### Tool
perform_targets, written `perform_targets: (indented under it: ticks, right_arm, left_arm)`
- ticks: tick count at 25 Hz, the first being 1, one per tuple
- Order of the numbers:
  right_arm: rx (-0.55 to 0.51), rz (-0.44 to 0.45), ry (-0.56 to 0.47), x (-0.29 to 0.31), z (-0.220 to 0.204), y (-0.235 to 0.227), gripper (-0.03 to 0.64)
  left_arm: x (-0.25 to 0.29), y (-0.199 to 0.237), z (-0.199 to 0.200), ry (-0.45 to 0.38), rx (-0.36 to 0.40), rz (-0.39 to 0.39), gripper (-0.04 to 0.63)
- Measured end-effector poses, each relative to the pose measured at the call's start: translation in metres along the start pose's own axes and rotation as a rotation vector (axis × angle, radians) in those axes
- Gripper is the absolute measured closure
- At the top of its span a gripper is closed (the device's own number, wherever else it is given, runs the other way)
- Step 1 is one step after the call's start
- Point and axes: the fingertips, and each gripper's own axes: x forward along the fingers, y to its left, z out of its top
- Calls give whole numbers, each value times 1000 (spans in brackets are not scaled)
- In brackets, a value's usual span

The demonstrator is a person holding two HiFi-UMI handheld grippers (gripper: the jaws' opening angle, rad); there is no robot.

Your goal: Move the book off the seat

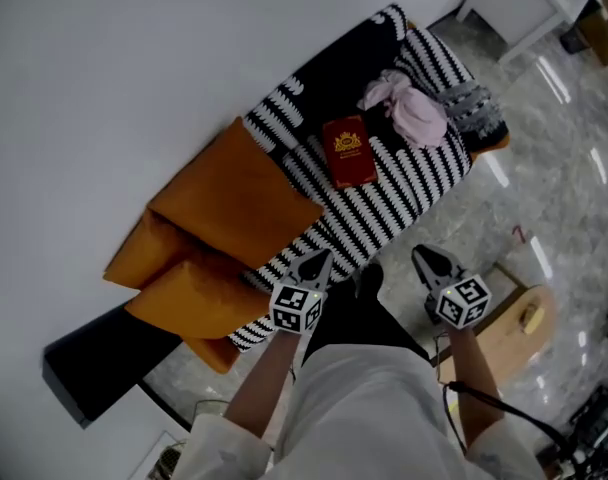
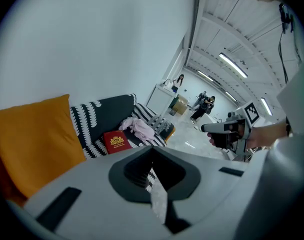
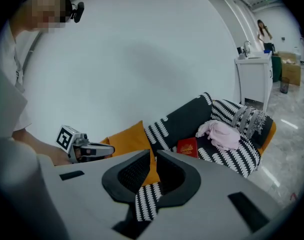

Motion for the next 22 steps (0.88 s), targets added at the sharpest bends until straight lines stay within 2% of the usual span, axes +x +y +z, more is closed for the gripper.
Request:
perform_targets:
  ticks: [11, 22]
  right_arm:
    - [38, -7, 83, 92, -21, -62, 568]
    - [63, 20, 121, 190, -64, -122, 565]
  left_arm:
    - [97, 55, -26, 68, -39, -27, 592]
    - [185, 120, -51, 48, -94, -11, 591]
